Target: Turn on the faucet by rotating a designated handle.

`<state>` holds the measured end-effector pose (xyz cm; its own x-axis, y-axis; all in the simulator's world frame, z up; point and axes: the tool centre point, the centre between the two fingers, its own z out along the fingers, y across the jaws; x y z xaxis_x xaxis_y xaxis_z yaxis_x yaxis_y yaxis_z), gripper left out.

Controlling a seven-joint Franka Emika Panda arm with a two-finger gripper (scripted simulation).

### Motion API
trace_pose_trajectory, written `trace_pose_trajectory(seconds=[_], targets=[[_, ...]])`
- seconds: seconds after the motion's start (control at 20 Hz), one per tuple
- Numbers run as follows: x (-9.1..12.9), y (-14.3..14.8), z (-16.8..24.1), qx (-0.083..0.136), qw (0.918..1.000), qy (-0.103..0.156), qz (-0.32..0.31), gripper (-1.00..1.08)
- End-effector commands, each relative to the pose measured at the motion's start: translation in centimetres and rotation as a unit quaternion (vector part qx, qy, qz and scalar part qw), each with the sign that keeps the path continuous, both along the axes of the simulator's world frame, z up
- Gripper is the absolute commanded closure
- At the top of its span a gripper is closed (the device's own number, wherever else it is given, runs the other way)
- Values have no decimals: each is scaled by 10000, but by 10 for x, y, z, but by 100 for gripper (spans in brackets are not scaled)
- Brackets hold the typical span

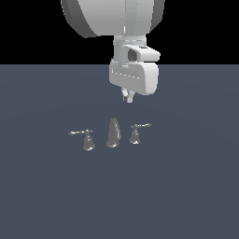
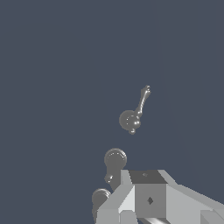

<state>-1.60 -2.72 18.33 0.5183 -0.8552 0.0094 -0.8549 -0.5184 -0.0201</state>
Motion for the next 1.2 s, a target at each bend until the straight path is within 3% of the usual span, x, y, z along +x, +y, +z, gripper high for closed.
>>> trace_pose_trajectory(seconds=[0.0, 0.6, 1.15], targets=[[11, -9, -19, -5, 9996, 17, -283, 108], [46, -48, -89, -10, 9906, 92, -1365, 108], [54, -60, -107, 1, 9862, 111, -1654, 108]])
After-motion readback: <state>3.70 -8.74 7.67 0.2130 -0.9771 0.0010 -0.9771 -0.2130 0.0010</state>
